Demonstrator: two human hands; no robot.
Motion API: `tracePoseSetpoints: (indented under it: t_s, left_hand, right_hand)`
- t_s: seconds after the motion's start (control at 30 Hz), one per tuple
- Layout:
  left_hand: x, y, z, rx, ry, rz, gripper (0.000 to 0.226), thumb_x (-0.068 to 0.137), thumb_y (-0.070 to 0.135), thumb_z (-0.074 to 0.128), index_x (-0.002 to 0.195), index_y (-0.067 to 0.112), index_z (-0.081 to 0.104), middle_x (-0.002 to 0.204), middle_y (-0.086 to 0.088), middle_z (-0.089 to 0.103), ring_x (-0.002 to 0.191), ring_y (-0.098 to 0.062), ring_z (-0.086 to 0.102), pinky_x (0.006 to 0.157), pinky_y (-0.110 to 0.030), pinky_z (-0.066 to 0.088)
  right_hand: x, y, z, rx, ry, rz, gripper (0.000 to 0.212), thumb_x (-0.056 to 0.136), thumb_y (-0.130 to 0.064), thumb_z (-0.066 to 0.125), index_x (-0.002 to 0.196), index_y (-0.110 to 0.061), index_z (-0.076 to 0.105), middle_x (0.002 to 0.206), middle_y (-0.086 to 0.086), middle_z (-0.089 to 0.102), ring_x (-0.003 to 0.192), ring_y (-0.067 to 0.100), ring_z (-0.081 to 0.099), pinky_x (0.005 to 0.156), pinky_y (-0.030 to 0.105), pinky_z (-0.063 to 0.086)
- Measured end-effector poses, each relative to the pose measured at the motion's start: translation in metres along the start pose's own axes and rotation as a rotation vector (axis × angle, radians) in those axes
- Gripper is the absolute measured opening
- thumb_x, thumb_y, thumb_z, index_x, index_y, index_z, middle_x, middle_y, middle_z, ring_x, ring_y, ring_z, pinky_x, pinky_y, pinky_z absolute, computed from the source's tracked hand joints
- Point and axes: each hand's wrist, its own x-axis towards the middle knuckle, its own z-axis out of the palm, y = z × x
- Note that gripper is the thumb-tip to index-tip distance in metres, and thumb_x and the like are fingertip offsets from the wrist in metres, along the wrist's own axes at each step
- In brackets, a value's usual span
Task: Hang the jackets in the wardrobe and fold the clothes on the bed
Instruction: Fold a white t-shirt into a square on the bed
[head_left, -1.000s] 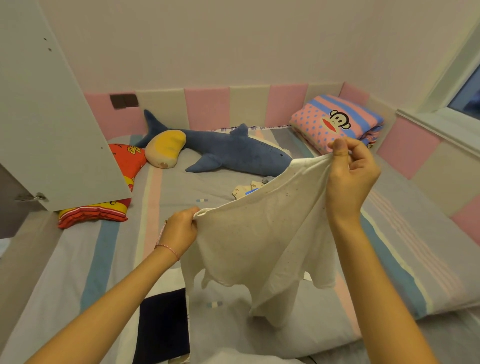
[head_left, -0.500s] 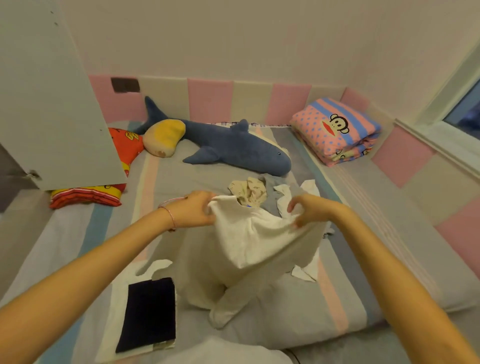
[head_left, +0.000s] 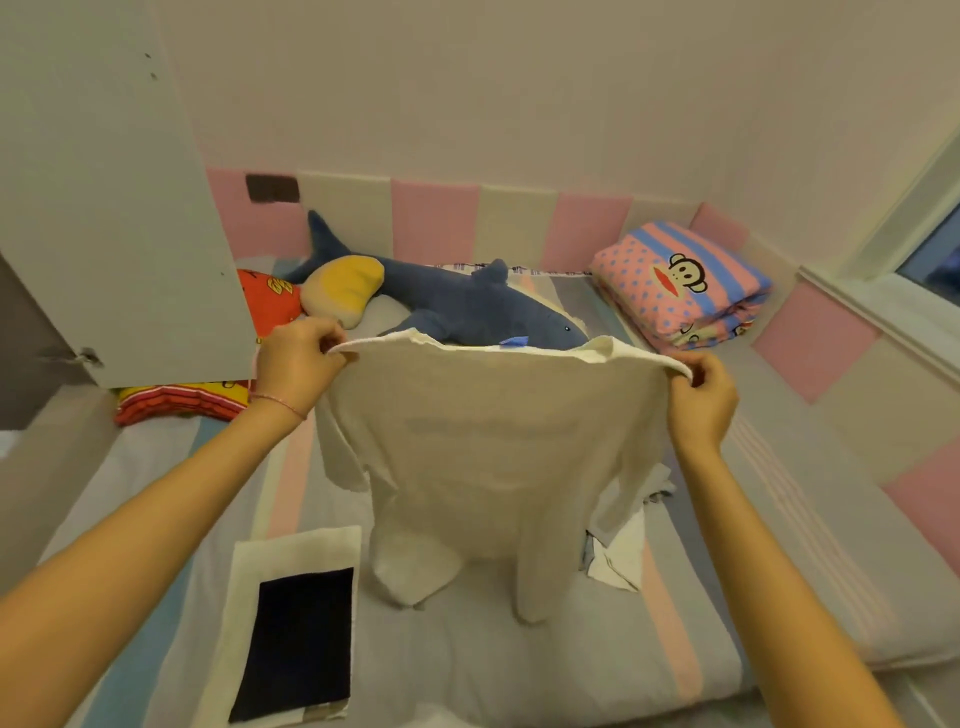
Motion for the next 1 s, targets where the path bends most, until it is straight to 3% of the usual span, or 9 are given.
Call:
tracePoseSetpoints:
  t_s: [0.13, 0.27, 0.33, 0.43, 0.57, 0.67, 0.8, 0.9, 1.0]
  left_hand:
    - [-0.019, -0.007, 0.018, 0.010, -0.295, -0.123, 0.010, 0.074, 0.010, 0.075, 0.073, 0.002, 0.069, 0.076, -0.017, 0.068, 0.068, -0.023, 0.055, 0.065, -0.027, 0.041]
    - [-0.009, -0.012, 0.005, -0.119, 0.057, -0.143, 0.011, 0.080, 0.007, 0.069, 0.086, -0.002, 0.071, 0.084, -0.019, 0.070, 0.077, -0.027, 0.061, 0.075, -0.031, 0.047]
    - [-0.007, -0.009, 0.006, -0.147, 0.080, -0.163, 0.013, 0.086, 0.004, 0.060, 0.091, -0.003, 0.070, 0.089, -0.018, 0.069, 0.080, -0.026, 0.058, 0.076, -0.030, 0.044]
    - [-0.026, -0.014, 0.028, -0.146, -0.209, -0.263, 0.017, 0.091, -0.003, 0.046, 0.091, -0.007, 0.062, 0.096, -0.028, 0.063, 0.090, -0.034, 0.057, 0.071, -0.030, 0.036]
    - [-0.080, -0.036, 0.060, 0.130, -0.842, -0.311, 0.021, 0.095, 0.003, 0.036, 0.101, -0.001, 0.055, 0.110, -0.022, 0.058, 0.099, -0.031, 0.054, 0.082, -0.033, 0.039]
    - [-0.091, -0.038, 0.052, 0.207, -1.054, -0.313, 0.023, 0.097, 0.008, 0.030, 0.100, 0.005, 0.053, 0.110, -0.015, 0.054, 0.097, -0.026, 0.052, 0.086, -0.031, 0.038]
    - [-0.082, -0.045, 0.031, 0.006, -1.145, -0.373, 0.022, 0.099, 0.029, 0.035, 0.093, 0.012, 0.047, 0.101, -0.003, 0.047, 0.092, -0.018, 0.046, 0.084, -0.028, 0.035]
    - [-0.077, -0.055, 0.024, -0.020, -1.149, -0.266, 0.035, 0.079, 0.039, 0.064, 0.093, 0.007, 0.061, 0.095, -0.009, 0.064, 0.083, -0.018, 0.059, 0.069, -0.020, 0.046]
    - [-0.049, -0.051, 0.026, 0.122, -0.947, -0.156, 0.022, 0.076, 0.016, 0.062, 0.096, 0.007, 0.058, 0.100, -0.013, 0.063, 0.088, -0.021, 0.057, 0.062, -0.021, 0.043]
  right_hand:
    - [0.001, 0.019, 0.012, -0.048, -0.134, 0.094, 0.022, 0.081, 0.004, 0.051, 0.091, -0.005, 0.069, 0.087, 0.007, 0.065, 0.077, 0.016, 0.055, 0.069, 0.026, 0.039]
    - [-0.007, 0.007, 0.007, 0.130, 0.059, 0.035, 0.017, 0.087, -0.002, 0.051, 0.092, -0.009, 0.066, 0.086, -0.001, 0.062, 0.074, 0.009, 0.053, 0.061, 0.016, 0.040]
    - [-0.011, 0.002, 0.010, 0.145, 0.029, 0.009, 0.016, 0.091, -0.006, 0.049, 0.088, -0.013, 0.063, 0.076, -0.005, 0.057, 0.068, 0.003, 0.049, 0.059, 0.011, 0.039]
    - [-0.028, 0.017, 0.014, 0.014, -0.401, 0.273, 0.023, 0.097, -0.020, 0.044, 0.095, -0.004, 0.061, 0.081, 0.004, 0.053, 0.076, 0.017, 0.048, 0.067, 0.027, 0.039]
    - [-0.051, 0.038, 0.011, -0.557, -1.448, 0.395, 0.043, 0.096, -0.046, 0.047, 0.124, -0.015, 0.054, 0.118, 0.006, 0.058, 0.105, 0.022, 0.057, 0.095, 0.037, 0.048]
    - [-0.051, 0.042, 0.014, -0.727, -1.671, 0.541, 0.063, 0.080, -0.049, 0.065, 0.128, -0.010, 0.050, 0.118, 0.005, 0.058, 0.113, 0.025, 0.056, 0.101, 0.037, 0.045]
    - [-0.026, 0.052, 0.016, -0.844, -1.643, 0.611, 0.064, 0.077, -0.026, 0.078, 0.131, -0.009, 0.048, 0.128, 0.008, 0.055, 0.119, 0.030, 0.053, 0.101, 0.041, 0.045]
    - [-0.013, 0.066, 0.016, -0.922, -1.301, 0.391, 0.048, 0.080, -0.025, 0.074, 0.122, -0.010, 0.055, 0.119, 0.006, 0.057, 0.103, 0.025, 0.054, 0.088, 0.033, 0.045]
    - [0.005, 0.064, 0.024, -0.838, -0.881, 0.195, 0.027, 0.082, -0.024, 0.071, 0.103, -0.009, 0.065, 0.103, 0.011, 0.063, 0.088, 0.025, 0.055, 0.073, 0.031, 0.043]
